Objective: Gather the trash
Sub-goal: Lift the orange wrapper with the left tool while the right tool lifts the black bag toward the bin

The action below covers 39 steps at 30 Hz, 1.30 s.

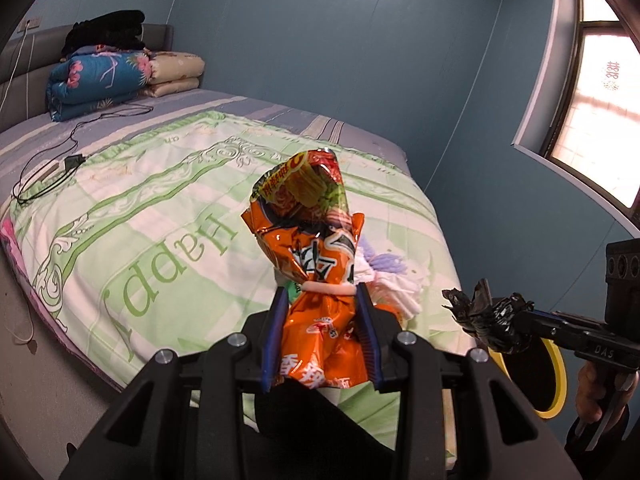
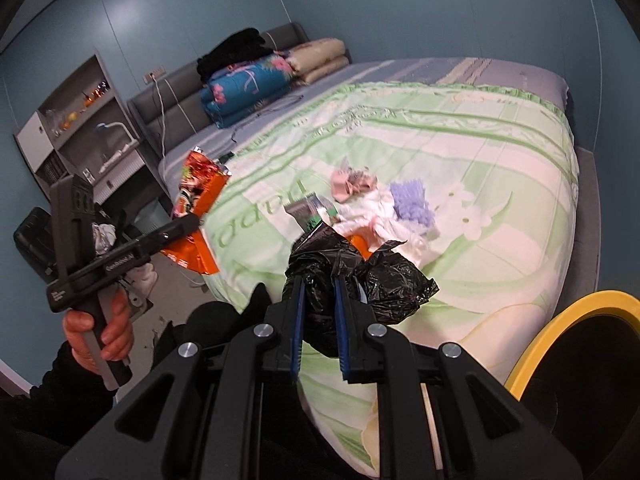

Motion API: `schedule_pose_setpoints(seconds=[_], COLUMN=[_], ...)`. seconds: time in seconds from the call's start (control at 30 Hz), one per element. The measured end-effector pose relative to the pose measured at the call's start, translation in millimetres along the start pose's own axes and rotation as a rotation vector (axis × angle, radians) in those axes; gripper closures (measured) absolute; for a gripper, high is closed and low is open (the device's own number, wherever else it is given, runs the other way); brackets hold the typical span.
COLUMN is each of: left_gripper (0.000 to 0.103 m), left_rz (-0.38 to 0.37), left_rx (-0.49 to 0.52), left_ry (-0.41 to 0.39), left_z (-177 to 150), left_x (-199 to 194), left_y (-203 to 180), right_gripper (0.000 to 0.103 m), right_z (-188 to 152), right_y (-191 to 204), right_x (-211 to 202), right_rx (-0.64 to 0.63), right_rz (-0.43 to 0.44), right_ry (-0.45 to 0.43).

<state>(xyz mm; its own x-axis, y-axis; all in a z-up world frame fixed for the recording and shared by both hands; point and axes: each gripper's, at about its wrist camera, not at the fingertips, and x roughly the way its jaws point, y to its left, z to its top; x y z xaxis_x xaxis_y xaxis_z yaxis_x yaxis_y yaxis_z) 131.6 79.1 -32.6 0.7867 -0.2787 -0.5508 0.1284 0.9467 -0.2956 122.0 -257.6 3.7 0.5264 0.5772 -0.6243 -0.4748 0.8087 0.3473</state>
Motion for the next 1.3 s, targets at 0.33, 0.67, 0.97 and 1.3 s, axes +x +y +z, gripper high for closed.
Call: schedule_pose_setpoints(seconds=[0.33,0.67,0.97,1.3], left_gripper=[0.071,0.071,0.071,0.071], left_rz=[-0.021,-0.066,-0.129,-0.237], left_rx=[0.025,0.037,0.089,0.184], left_ry=[-0.020,-0.024,-0.023,0.005], left_z=[7,11,17,27], left_x=[-15,-17,-11,12], left_y=[-22,-44,-79,-142], right_gripper=[0.090,0.090,0.090,0.090], right_z=[1,-2,-3,-9], right_y=[1,-11,-25,-56], right_x=[-33,-51,-78,-125], right_rx=[-0.009,0.013,0.043,0.121], right_rz=[-0.003,-0.026,-0.071,-0.175], right_ry=[-0.059,-0.090,-0.147,-0.224])
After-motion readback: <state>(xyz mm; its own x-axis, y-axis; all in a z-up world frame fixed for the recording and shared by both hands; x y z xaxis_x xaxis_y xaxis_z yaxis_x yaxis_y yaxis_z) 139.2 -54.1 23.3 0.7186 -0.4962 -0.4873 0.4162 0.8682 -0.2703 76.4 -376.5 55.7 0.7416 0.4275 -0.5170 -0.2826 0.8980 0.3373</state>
